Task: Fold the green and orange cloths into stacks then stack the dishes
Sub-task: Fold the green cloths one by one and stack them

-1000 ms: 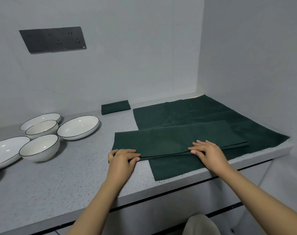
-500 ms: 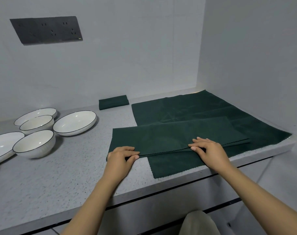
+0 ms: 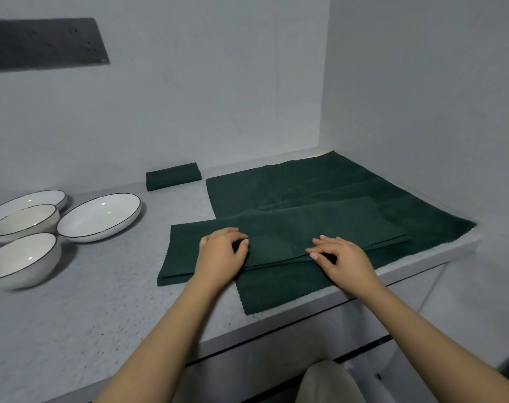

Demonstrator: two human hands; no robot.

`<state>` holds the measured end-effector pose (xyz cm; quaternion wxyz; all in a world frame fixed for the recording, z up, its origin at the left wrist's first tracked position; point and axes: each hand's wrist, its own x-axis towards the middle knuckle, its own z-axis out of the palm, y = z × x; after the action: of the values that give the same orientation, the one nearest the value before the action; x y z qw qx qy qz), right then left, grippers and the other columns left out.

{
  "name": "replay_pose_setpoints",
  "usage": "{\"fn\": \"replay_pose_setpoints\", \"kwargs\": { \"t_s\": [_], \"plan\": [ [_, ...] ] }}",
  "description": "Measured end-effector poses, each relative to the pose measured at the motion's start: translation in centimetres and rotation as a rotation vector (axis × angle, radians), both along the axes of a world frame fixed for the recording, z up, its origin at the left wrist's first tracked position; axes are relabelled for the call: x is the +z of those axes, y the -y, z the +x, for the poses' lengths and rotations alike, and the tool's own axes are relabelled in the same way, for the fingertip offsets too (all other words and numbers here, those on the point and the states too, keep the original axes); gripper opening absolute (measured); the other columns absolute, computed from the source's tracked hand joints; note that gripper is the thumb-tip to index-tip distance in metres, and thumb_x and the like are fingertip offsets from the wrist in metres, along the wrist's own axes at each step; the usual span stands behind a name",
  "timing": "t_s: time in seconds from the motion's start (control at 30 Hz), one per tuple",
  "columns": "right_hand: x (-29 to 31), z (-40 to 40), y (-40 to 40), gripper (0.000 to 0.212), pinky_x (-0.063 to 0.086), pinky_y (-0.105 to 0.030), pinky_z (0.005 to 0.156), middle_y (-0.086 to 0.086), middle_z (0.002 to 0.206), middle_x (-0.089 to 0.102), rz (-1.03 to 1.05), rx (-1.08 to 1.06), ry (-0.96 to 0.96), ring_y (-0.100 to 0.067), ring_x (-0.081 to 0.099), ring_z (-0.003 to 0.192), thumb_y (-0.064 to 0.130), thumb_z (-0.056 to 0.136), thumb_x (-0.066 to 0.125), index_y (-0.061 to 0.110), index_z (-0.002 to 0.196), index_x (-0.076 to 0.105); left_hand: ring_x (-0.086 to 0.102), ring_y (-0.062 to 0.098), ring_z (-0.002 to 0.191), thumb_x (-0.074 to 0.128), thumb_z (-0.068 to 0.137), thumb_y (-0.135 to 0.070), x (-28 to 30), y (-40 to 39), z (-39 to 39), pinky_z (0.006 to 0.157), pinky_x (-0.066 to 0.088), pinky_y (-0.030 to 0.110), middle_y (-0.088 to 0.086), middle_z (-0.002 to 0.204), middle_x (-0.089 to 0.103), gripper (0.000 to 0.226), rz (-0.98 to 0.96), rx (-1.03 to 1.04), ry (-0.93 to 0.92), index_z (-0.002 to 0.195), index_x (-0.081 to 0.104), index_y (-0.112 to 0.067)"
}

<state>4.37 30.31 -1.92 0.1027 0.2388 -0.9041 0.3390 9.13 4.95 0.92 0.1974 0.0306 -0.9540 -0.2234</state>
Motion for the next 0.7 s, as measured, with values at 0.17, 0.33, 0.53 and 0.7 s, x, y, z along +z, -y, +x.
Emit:
{"fn": "replay_pose_setpoints", "kwargs": {
  "t_s": [0.17,0.33,0.53,0.7],
  "plan": [
    [0.0,-0.1,-0.2,0.019,0.023,-0.019,0.109,0.002,0.125,0.063,0.001,0.0,0.001,-0.01,0.049,0.126,0.026,0.089,0.063,0.025,0.106,0.072,0.031,0.015,0.14,0.044,0.098,-0.033,0.1,-2.1,-4.0,0.116,0.02,0.038,0.002,0.15,0.038,0.039,-0.046,-0.068,0.136,0.135,0.053,-0.023],
    [-0.2,0.0,-0.3,0.019,0.024,-0.02,0.11,0.002,0.125,0.063,-0.001,-0.003,-0.017,-0.008,0.049,0.126,0.029,0.089,0.063,0.028,0.106,0.072,0.011,0.017,0.147,0.037,0.1,-0.036,-0.3,-3.6,-5.7,0.119,0.006,0.039,0.004,0.158,0.018,0.05,-0.103,-0.086,0.252,0.147,0.033,-0.02],
    [-0.4,-0.1,-0.3,0.018,0.027,-0.029,0.113,0.005,0.124,0.063,-0.012,-0.029,-0.03,-0.007,0.048,0.126,0.029,0.089,0.063,0.029,0.105,0.072,0.002,0.017,0.148,0.029,0.101,-0.043,-0.3,-5.1,-7.7,0.12,-0.002,0.042,0.003,0.16,0.007,0.058,-0.152,-0.099,0.331,0.152,0.015,-0.019],
    [-0.5,-0.2,-0.2,0.018,0.026,-0.028,0.114,0.006,0.124,0.063,-0.02,-0.034,-0.036,-0.006,0.047,0.127,0.028,0.089,0.063,0.028,0.105,0.072,-0.006,0.016,0.147,0.015,0.098,-0.054,-1.5,-5.4,-8.1,0.119,-0.006,0.043,0.0,0.161,-0.003,0.063,-0.3,-0.066,0.43,0.153,0.003,-0.025]
  ]
}}
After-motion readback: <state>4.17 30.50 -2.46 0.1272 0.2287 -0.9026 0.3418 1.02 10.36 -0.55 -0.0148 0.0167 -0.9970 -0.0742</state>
